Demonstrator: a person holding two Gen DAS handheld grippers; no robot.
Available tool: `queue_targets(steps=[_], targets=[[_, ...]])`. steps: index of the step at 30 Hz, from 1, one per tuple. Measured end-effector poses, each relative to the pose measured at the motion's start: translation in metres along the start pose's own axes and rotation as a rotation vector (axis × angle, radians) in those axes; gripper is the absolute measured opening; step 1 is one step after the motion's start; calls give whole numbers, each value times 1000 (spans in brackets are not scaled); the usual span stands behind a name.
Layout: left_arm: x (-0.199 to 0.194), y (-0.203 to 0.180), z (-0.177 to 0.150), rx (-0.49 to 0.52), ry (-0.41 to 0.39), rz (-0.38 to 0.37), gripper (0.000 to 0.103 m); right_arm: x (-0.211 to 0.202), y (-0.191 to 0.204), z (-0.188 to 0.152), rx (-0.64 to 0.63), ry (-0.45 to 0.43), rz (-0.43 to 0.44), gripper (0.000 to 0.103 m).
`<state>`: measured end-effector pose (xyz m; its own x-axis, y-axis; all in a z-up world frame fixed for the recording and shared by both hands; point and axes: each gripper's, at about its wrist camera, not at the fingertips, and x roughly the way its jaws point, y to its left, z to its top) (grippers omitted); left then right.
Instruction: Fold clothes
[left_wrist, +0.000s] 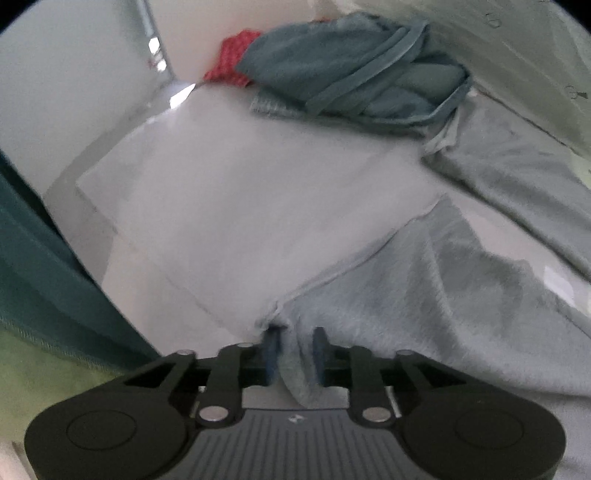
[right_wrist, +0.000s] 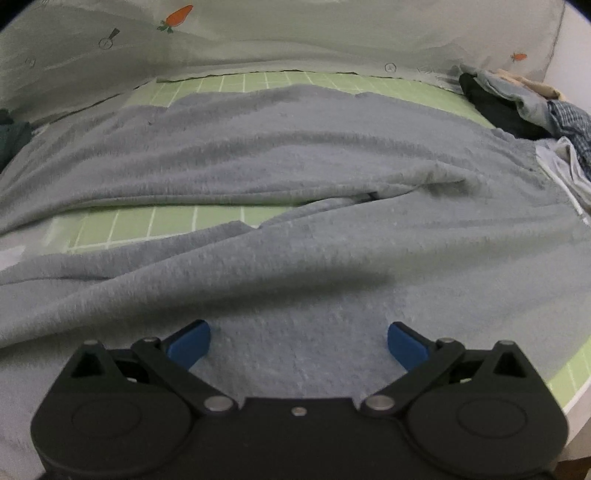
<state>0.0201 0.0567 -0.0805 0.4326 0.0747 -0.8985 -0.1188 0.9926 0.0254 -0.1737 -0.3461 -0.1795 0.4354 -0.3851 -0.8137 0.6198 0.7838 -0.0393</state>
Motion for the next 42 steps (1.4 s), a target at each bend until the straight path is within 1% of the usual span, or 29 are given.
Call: queue_targets(steps=[1,3,5,8,9,13,17,22,26,28,29,30,31,32,33,35,36,40,42], targets=[[-2,-1,3,1,-10,-13,35,0,0,0,7,-1,6,103],[0,-9,11,17,-17,-42,46,1,-2,-1,23,-5,18,103],[6,-18,20,38,-17,-74,52,3,-3,-2,30,-13,25,103],[15,-32,33,70,-18,-122,64,4,-2,-4,35,-23,24,103],[18,-37,37,81,-18,-138,67,4,-2,-4,37,-25,23,103],[32,-57,53,126,-6,-192,68,3,-2,-4,44,-28,19,103],[47,-77,61,201,-1,-190,68,2,-2,-7,57,-42,8,103],[61,-87,68,235,27,-216,69,1,0,-9,77,-53,-7,103],[65,-91,70,267,14,-214,70,2,1,-7,93,-45,-21,103],[65,-91,71,274,5,-216,68,2,2,-6,99,-43,-25,103],[66,-91,71,276,0,-216,61,2,3,-6,101,-42,-27,103],[66,-92,72,283,-9,-208,48,2,3,-6,104,-41,-29,103],[65,-93,72,297,-21,-194,41,2,4,-6,105,-42,-30,103],[65,-93,72,304,-29,-187,27,2,4,-6,107,-43,-32,103],[65,-92,73,296,-28,-195,12,2,4,-6,108,-43,-33,103],[66,-90,75,278,-27,-205,6,3,5,-6,111,-44,-36,103],[66,-88,77,260,-32,-192,4,2,5,-6,112,-43,-36,103],[68,-76,86,196,-67,-116,3,3,5,-6,113,-39,-37,103],[70,-65,95,141,-75,-106,3,2,5,-6,112,-39,-36,103]])
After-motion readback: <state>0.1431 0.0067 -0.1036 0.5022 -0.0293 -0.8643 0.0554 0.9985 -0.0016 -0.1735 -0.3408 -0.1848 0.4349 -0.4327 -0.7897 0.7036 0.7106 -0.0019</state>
